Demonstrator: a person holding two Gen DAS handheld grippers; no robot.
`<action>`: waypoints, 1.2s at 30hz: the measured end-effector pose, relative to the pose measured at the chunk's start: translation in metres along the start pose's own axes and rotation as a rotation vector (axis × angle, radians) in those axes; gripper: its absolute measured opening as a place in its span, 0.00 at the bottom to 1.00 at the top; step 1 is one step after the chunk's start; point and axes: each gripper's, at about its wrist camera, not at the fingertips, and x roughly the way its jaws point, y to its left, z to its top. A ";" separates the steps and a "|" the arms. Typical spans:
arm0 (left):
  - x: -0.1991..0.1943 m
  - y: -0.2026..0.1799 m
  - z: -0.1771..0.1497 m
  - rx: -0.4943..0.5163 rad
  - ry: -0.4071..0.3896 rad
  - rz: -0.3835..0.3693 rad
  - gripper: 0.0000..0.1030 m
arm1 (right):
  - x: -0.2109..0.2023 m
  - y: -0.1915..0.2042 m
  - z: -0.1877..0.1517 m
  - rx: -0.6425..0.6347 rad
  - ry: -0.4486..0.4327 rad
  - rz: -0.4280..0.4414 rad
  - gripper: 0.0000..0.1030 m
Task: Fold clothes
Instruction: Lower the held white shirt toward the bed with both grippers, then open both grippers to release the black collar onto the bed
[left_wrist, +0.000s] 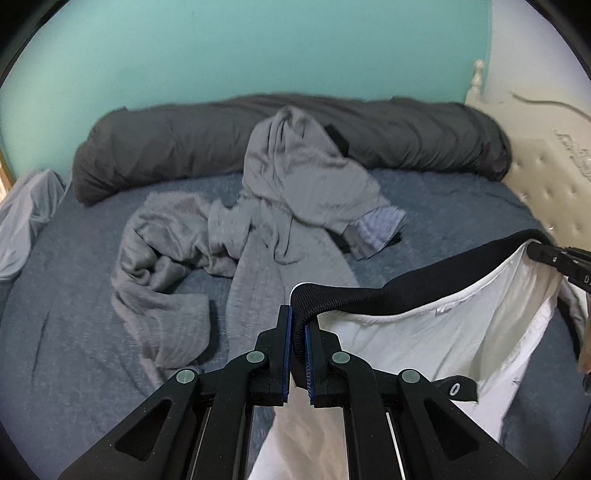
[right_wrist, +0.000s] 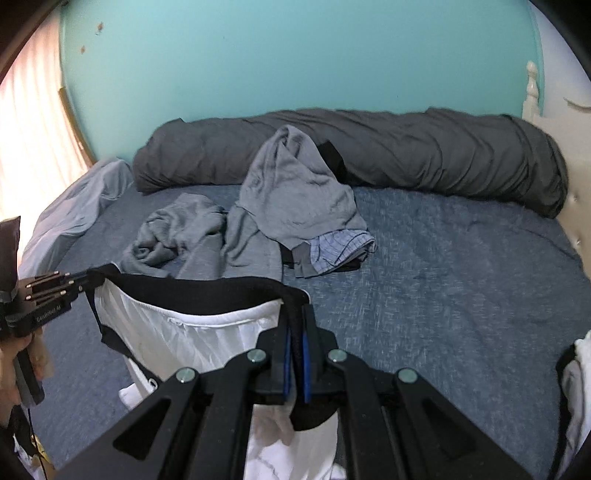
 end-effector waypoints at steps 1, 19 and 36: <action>0.015 0.001 -0.001 -0.002 0.015 0.001 0.06 | 0.013 -0.003 0.001 0.000 0.012 -0.006 0.04; 0.197 0.003 -0.023 -0.060 0.208 -0.060 0.08 | 0.206 -0.047 -0.033 0.016 0.235 -0.073 0.04; 0.136 0.005 -0.011 -0.086 0.063 -0.121 0.66 | 0.152 -0.077 -0.032 0.185 0.076 0.001 0.51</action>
